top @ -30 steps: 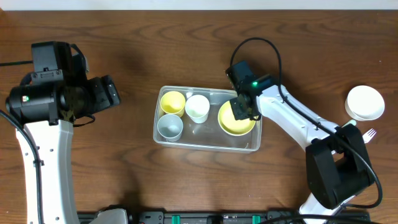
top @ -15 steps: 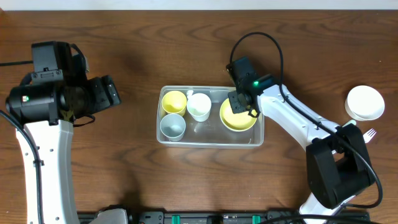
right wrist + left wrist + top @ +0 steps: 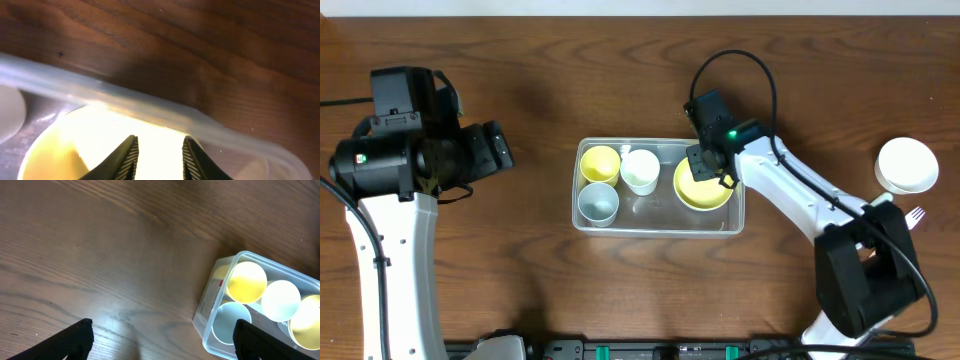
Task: Pack container
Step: 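Move the right gripper right and grasp the white bowl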
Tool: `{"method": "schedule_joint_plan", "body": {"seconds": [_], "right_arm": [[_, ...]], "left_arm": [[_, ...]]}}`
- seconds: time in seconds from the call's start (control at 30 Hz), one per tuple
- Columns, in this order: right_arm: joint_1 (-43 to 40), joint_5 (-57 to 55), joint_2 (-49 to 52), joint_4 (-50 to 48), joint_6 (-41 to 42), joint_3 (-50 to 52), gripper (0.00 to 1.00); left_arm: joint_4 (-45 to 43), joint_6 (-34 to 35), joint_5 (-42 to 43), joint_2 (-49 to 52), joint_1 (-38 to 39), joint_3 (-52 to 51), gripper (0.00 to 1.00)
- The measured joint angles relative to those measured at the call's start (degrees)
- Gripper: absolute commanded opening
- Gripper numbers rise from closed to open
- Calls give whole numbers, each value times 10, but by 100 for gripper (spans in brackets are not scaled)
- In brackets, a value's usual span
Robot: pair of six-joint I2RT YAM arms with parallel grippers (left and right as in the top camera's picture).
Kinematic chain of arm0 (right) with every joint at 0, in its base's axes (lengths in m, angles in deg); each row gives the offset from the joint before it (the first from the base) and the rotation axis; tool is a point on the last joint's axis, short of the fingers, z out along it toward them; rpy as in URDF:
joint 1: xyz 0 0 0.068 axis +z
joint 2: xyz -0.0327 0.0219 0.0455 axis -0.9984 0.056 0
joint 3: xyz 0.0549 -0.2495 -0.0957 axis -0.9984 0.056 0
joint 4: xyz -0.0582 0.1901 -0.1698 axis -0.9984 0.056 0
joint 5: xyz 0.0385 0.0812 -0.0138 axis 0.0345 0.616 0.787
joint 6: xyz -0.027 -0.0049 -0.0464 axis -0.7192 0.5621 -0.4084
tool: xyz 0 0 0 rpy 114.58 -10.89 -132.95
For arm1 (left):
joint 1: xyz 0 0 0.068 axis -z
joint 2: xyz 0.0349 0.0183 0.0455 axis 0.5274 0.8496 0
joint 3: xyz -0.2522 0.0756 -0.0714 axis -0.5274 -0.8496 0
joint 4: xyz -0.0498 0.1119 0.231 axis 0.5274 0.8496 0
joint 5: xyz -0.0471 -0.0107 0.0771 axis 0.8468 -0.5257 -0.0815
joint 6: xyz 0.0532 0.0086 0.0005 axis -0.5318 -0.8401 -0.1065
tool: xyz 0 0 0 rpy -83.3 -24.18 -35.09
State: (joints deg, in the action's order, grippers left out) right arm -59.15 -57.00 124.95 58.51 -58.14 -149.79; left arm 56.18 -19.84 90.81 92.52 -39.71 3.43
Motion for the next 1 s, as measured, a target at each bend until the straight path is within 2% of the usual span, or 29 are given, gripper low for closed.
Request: {"method": "schedule_joint_plan", "body": {"seconds": [0.03,0.13,0.23,0.3,0.4,0.43,0.53,0.63,0.73,1.0], "right_arm": [[1,1,-10,5,0,0,39],[-2,2,-70,31,1,-5,67],[-28,0,-144,55,-6,-34,72],[-76,-1,-186,74,-11,-61,75],[-192,-5,-225,106,-23,-87,76],[-224,-9,-228,113,-28,-90,79],[-341,-15,-208,126,-50,-90,82],[-415,-17,-164,125,-69,-89,83],[-468,-15,-108,118,-80,-88,84],[-509,-12,2,88,-94,-87,81]], "left_arm": [[0,0,0,0,0,0,89],[0,0,0,0,0,0,89],[0,0,0,0,0,0,89],[0,0,0,0,0,0,89],[0,0,0,0,0,0,89],[0,0,0,0,0,0,89],[0,0,0,0,0,0,89],[0,0,0,0,0,0,89],[1,0,0,0,0,0,89],[1,0,0,0,0,0,89]]}}
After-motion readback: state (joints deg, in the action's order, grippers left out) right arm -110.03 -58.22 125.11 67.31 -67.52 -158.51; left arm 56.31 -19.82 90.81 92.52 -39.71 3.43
